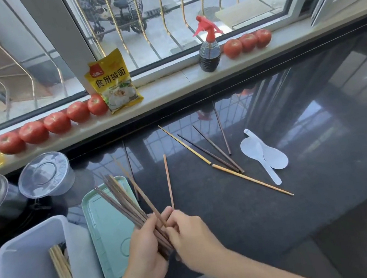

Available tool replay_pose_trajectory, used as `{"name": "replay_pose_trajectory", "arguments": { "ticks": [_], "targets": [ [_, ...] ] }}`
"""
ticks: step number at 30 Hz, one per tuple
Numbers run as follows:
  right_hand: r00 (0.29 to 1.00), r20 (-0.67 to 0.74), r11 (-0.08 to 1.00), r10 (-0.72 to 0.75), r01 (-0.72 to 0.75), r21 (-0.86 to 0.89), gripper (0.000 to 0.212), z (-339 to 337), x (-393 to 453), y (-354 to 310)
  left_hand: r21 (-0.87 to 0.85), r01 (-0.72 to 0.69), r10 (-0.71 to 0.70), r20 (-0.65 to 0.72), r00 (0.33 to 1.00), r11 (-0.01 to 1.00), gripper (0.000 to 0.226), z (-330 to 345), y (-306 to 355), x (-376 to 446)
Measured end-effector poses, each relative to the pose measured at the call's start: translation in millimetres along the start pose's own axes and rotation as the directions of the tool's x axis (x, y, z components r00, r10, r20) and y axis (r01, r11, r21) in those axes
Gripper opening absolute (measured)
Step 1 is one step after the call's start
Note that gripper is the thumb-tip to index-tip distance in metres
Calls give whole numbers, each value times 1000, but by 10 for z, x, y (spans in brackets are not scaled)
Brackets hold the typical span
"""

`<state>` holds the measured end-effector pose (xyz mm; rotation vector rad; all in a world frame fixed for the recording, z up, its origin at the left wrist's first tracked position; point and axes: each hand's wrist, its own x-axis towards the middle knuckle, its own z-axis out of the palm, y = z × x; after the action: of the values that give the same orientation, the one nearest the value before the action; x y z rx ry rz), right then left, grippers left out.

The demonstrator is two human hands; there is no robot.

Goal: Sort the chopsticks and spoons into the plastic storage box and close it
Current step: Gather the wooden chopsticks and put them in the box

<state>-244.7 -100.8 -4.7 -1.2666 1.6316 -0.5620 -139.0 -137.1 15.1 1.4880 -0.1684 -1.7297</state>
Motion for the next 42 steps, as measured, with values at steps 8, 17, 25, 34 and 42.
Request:
{"name": "replay_pose_trajectory", "arguments": {
  "ticks": [8,17,25,34,42],
  "targets": [
    [960,277,947,23,68,-313,37,-433,439,-63,42,-51,52,-35,998,998,16,-133,-26,58],
    [973,-175,320,-153,-119,-940,30,-1043,1731,757,-8,7,-8,-77,997,1000,17,-283,-39,26],
    [965,-253,505,-72,-183,-844,43,-1046,1860,595,27,4,-2,-70,998,1000,12,-181,90,140],
    [946,-314,586,-83,-208,-783,37,-1473,1696,662,36,25,-23,-64,998,999,10,-207,62,138],
    [959,-262,513,-112,-170,-842,14,-1486,1699,982,120,19,-17,-20,1000,993,10,-172,32,117]
  ]
}}
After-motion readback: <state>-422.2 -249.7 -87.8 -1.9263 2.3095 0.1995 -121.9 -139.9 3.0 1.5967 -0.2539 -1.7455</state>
